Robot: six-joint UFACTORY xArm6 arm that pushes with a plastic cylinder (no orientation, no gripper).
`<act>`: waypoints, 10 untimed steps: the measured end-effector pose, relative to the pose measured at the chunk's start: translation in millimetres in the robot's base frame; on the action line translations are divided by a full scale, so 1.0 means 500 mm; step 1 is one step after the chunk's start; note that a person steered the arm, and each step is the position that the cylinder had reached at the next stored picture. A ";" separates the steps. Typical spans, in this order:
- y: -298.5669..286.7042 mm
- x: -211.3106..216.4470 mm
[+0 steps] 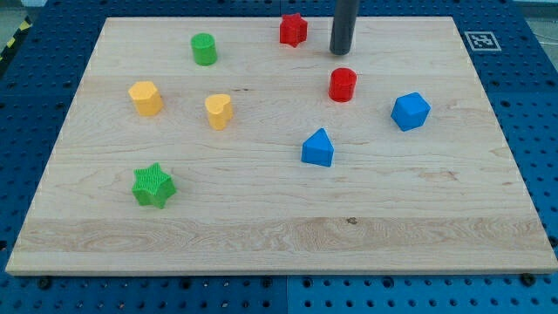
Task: Move the arm to the top left of the board
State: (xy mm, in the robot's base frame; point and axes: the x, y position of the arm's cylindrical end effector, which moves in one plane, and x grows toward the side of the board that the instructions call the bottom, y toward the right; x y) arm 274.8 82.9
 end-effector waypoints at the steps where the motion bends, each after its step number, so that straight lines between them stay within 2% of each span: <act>1: -0.059 0.000; 4: -0.235 -0.013; 7: -0.449 -0.079; 8: -0.543 -0.082; 10: -0.630 -0.033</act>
State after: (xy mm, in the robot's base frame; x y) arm 258.1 -231.8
